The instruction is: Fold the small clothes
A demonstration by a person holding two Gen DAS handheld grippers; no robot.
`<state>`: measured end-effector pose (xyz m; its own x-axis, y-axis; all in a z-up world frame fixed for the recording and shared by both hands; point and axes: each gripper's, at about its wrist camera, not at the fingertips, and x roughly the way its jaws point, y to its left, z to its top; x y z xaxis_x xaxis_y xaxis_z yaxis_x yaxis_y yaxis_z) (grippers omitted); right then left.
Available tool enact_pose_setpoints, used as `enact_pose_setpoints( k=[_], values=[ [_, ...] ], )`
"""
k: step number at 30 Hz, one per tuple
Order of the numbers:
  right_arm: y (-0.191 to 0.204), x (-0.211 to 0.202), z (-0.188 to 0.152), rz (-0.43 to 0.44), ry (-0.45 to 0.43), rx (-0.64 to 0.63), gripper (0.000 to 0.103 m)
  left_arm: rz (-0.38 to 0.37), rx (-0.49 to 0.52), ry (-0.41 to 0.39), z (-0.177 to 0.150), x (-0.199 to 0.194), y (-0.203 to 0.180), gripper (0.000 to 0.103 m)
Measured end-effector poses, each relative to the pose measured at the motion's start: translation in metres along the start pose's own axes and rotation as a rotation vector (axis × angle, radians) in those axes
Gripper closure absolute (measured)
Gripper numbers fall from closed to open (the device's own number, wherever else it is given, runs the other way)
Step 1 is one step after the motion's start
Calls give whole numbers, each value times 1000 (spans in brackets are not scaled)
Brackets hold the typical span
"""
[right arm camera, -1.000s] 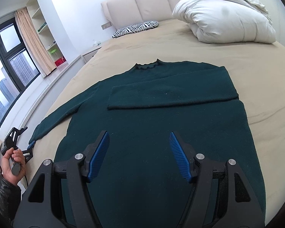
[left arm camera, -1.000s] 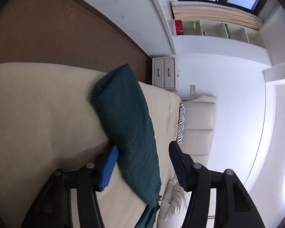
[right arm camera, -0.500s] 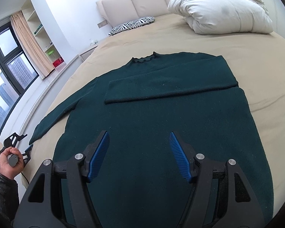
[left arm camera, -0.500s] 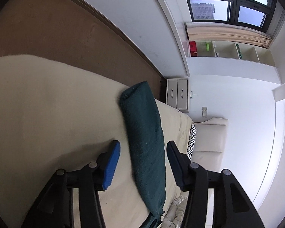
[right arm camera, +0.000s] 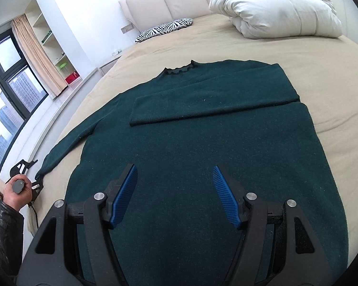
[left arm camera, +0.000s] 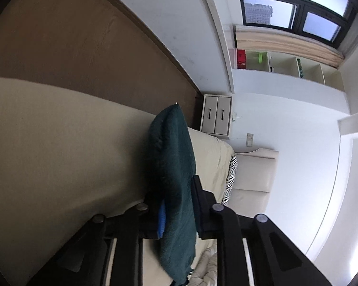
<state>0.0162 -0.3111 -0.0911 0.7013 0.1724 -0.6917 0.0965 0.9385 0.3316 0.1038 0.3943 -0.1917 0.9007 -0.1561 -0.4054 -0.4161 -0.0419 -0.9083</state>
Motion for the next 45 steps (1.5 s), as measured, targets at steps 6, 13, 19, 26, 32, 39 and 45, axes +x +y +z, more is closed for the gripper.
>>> enact_pose_setpoints(
  k=[6,13,19,26,32,39,45],
  values=[
    [-4,-3,-2,7,-10,8,39,30,229,-10,-32,-5,-52,95],
    [-36,-14,-6,-2,-40,85,39,34,801,100,-163,19,-155,94],
    [-76,-26,-9,-22,-74,175,39,52,1508,255,-384,39,-164,94],
    [-121,-39,-14,-44,-99,254,39,77,1908,338,-517,48,-92,94],
    [-139,-25,-12,-41,-44,298,39,189,1969,447,-520,61,-52,63],
    [-122,25,25,89,48,305,39,200,1903,496,-486,25,-41,27],
    [-87,91,64,198,166,291,39,179,1733,508,-433,1,-51,27]
  ],
)
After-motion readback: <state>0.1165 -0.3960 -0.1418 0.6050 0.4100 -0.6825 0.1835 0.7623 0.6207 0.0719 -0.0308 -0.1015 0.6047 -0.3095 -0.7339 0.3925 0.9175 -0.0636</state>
